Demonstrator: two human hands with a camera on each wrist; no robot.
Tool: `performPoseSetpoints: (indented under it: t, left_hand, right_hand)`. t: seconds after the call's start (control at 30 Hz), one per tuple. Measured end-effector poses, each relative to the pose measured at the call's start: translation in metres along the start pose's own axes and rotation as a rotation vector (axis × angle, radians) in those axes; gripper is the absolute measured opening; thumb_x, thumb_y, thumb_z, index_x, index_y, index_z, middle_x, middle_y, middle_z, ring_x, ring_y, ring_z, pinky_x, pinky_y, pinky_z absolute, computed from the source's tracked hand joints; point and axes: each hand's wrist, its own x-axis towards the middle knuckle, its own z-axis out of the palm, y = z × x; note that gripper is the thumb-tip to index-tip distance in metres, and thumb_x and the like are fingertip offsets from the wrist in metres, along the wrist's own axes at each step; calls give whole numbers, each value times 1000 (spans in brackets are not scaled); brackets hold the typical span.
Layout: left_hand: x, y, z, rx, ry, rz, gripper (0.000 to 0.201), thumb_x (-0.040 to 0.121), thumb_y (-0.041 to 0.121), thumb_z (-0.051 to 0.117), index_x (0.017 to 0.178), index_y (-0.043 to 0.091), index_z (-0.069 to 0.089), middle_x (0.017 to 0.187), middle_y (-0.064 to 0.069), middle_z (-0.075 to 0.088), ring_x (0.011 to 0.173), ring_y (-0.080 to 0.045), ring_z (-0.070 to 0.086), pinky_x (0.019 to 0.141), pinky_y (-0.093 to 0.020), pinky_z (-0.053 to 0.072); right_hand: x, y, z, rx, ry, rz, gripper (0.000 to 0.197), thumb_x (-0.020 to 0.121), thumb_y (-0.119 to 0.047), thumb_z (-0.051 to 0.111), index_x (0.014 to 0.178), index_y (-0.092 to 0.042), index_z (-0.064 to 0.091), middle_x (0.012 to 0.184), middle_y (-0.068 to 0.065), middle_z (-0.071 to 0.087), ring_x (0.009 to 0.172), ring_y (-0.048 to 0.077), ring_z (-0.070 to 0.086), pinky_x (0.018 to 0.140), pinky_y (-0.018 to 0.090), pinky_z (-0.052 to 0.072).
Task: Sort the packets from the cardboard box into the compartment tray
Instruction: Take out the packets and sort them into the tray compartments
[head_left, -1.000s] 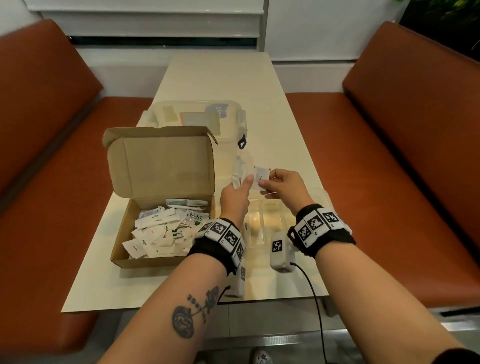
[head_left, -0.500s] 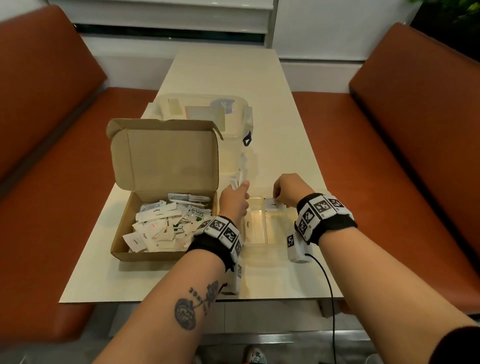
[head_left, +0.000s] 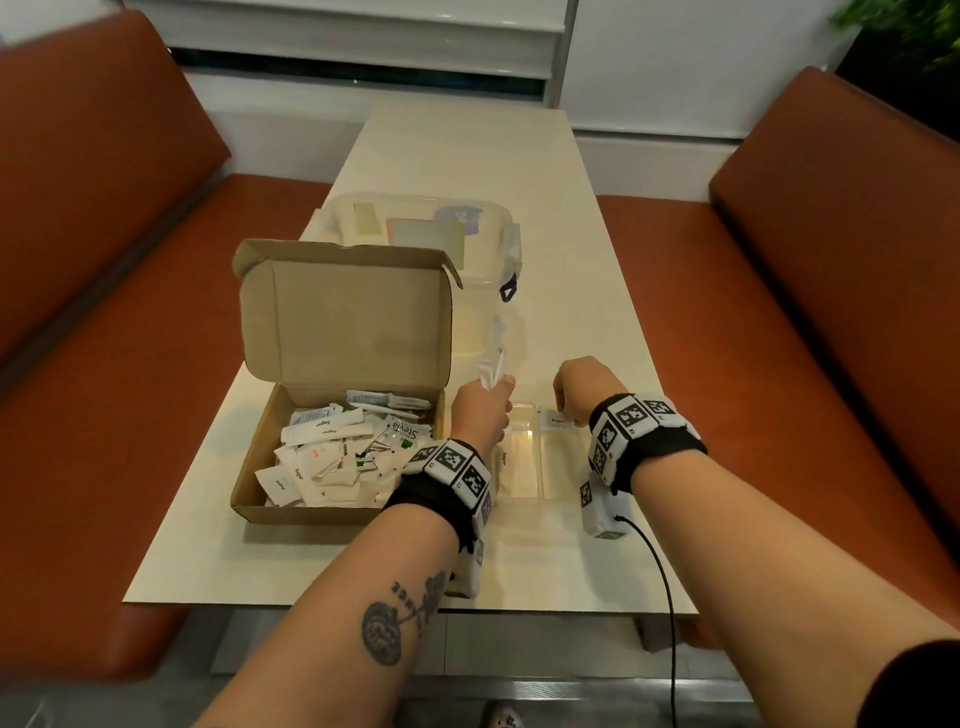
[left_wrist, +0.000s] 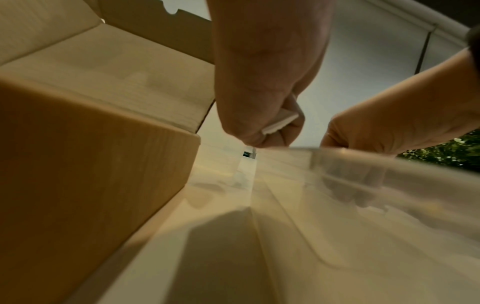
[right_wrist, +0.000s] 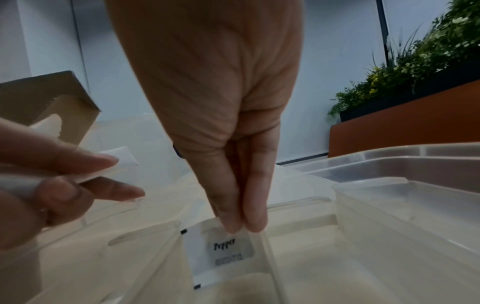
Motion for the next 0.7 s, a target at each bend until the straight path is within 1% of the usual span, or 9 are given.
performPoseSetpoints:
  t: [0.13, 0.23, 0.3, 0.4, 0.47, 0.5, 0.53, 0.6, 0.7]
  left_hand:
    - [-1, 1, -1, 15, -4, 4, 23, 96, 27, 52, 90, 4, 54, 66, -1, 48, 52, -13, 42, 47, -23, 35]
    - [0, 1, -2, 18, -13, -1, 24, 96, 27, 52, 89, 4, 53, 66, -1, 48, 52, -14, 42, 47, -23, 35]
    - [0, 1, -2, 15, -15, -1, 24, 95, 26, 52, 84, 5, 53, 65, -1, 48, 52, -14, 42, 47, -23, 35]
    - [1, 0, -1, 31, -1, 15, 29, 95, 26, 53, 71, 10, 50, 62, -1, 48, 51, -13, 42, 47, -22, 35]
    - [2, 0, -1, 37, 11, 18, 30, 95, 26, 53, 69, 12, 50, 61, -1, 48, 51, -13, 43, 48, -22, 36]
    - [2, 0, -1, 41, 14, 19, 30, 95, 26, 53, 69, 12, 50, 61, 0, 49, 51, -13, 43, 47, -22, 36]
    - [2, 0, -1, 50, 18, 22, 30, 95, 26, 53, 68, 12, 51, 61, 0, 49, 51, -13, 43, 47, -22, 36]
    - [3, -1, -1, 72, 24, 28, 31, 95, 27, 53, 68, 13, 52, 62, 1, 50, 52, -12, 45, 48, -22, 37]
    - [4, -2, -1, 104, 38, 33, 32, 95, 28, 53, 66, 13, 52, 61, 1, 51, 51, -12, 46, 50, -23, 38]
  right_hand:
    - [0, 2, -2, 15, -3, 1, 22, 88, 3, 54, 106, 2, 67, 110, 18, 65, 102, 30, 64, 91, 35, 52]
    - [1, 4, -3, 34, -42, 7, 20, 86, 3, 57, 102, 1, 69, 109, 18, 66, 100, 30, 65, 91, 35, 53]
    - [0, 5, -3, 37, -47, 3, 19, 86, 4, 58, 101, 0, 69, 109, 17, 66, 100, 29, 65, 91, 34, 53]
    - [-1, 5, -1, 21, -19, -29, 13, 86, 5, 56, 95, 0, 64, 109, 17, 65, 100, 29, 64, 89, 31, 52]
    - [-2, 5, -1, 12, -7, -45, 11, 85, 5, 57, 89, -5, 59, 108, 18, 65, 99, 29, 64, 88, 31, 53]
    - [-1, 5, 0, 16, -5, -42, 10, 85, 5, 57, 89, -4, 59, 108, 18, 65, 99, 29, 65, 88, 32, 53]
    - [0, 6, 0, 22, -4, -38, 9, 86, 5, 56, 91, -1, 61, 108, 18, 65, 99, 29, 65, 89, 33, 53]
    - [2, 6, 2, 25, -4, -24, 17, 88, 3, 54, 102, 4, 65, 109, 19, 65, 100, 29, 65, 90, 34, 53]
    - [5, 6, 4, 39, 0, -14, 21, 90, 1, 54, 108, 4, 65, 111, 19, 65, 102, 30, 64, 92, 34, 52]
